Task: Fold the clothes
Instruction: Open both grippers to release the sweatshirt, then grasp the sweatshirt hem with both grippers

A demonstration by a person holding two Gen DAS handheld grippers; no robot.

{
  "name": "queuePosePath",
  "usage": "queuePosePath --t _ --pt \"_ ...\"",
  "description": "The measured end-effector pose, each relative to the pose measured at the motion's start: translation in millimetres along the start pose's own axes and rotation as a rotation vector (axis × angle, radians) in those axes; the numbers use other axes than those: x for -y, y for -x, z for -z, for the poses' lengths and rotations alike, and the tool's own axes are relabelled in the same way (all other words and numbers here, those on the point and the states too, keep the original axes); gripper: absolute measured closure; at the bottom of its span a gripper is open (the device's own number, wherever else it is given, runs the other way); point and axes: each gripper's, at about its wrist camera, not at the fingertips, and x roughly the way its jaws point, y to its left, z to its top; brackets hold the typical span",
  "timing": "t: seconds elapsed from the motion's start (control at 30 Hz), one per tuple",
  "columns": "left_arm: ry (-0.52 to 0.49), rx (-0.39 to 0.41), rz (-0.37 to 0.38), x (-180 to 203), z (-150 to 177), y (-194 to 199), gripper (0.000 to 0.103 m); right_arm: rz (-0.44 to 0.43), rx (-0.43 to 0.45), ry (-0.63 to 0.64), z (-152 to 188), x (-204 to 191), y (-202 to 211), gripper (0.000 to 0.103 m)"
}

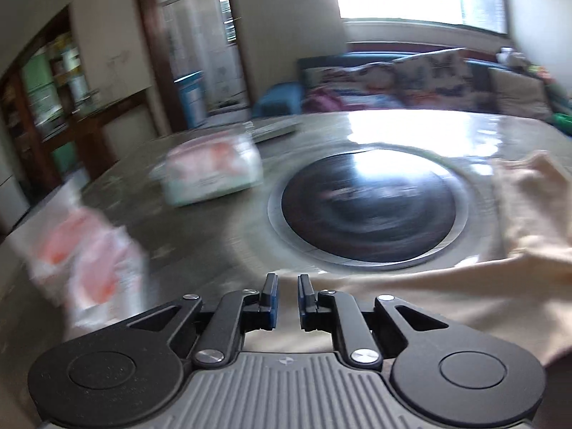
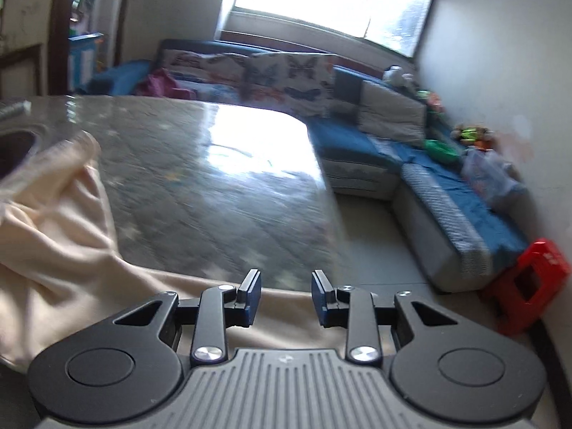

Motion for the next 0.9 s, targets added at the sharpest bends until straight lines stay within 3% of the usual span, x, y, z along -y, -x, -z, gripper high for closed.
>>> queuePosePath --t 0.1,0.17,0.4,0.7,0.73,0.8,0.9 --pt "-0.035 0.023 0.111 32 -11 1 0.086 -0.079 0.004 0.018 -10 -17 -4 0.073" --pt "-0.069 0.033 0.16 52 -18 -2 0.075 -0.109 0.009 0.047 -14 -30 -9 0.073" --pt "-0.188 0.066 0.292 120 -39 -17 0.074 -0.218 0.013 0.098 -30 -69 -27 0.074" --pt "-0.268 0.038 0.34 177 -79 -61 0.074 -0.38 0.002 0.112 -71 -109 -68 0.074" --pt "-0.269 0.027 0.344 180 -82 -67 0.072 -0.391 0.001 0.118 -73 -113 -72 0.074" --pt "-0.265 0.002 0.353 184 -86 -78 0.055 -0.406 -0.003 0.137 -78 -122 -82 0.074" --pt "-0.291 -0.023 0.364 190 -87 -91 0.052 -0.44 -0.017 0.138 -81 -132 -96 0.074"
